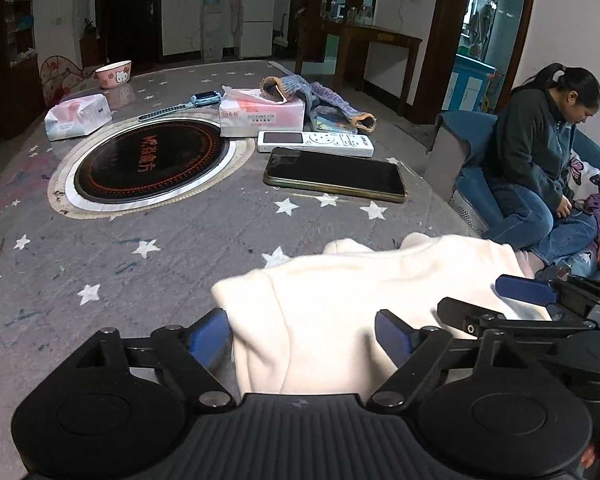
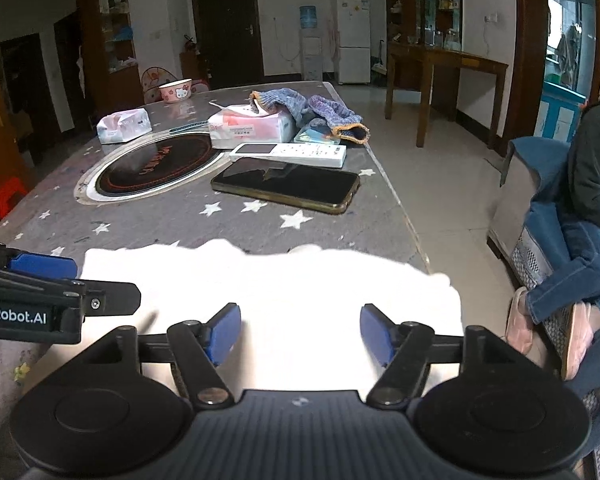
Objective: Fold clothes
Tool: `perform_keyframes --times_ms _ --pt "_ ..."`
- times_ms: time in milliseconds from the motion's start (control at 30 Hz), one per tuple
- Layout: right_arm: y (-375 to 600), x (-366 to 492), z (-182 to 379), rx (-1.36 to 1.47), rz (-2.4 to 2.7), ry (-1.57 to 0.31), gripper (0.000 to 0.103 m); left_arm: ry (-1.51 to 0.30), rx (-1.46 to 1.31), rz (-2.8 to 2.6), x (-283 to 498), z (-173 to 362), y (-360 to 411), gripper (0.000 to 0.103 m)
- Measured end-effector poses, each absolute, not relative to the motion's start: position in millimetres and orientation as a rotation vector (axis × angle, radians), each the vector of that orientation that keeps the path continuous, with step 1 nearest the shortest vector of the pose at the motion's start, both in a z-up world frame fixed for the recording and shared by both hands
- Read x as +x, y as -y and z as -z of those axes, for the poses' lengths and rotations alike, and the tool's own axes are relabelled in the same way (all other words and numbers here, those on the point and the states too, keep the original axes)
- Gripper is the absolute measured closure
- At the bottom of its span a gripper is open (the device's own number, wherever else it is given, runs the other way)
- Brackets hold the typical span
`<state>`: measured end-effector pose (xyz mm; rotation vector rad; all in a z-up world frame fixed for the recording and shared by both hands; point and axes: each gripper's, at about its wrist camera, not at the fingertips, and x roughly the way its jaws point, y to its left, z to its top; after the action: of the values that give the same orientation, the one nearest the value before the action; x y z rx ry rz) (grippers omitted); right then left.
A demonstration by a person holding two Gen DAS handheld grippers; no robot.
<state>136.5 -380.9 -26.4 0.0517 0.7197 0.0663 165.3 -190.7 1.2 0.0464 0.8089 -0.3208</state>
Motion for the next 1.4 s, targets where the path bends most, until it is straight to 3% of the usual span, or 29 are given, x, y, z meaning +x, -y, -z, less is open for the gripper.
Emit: perform_keyframes --times_ms 267,800,1400 --pt "371.0 105.5 20.8 0.068 -0.054 -0.703 0.020 -0.762 0.052 0.321 130.7 -3.5 173.8 0.000" --pt "341.7 55.3 9.6 0.069 -0.042 -0.682 0.004 -0.699 0.061 0.350 70.7 -15.0 143.9 0.000" --pt "329.7 21.0 4.7 0.061 -0.022 -0.657 0.000 -0.728 0.078 0.336 36.5 -8.6 134.6 0.000"
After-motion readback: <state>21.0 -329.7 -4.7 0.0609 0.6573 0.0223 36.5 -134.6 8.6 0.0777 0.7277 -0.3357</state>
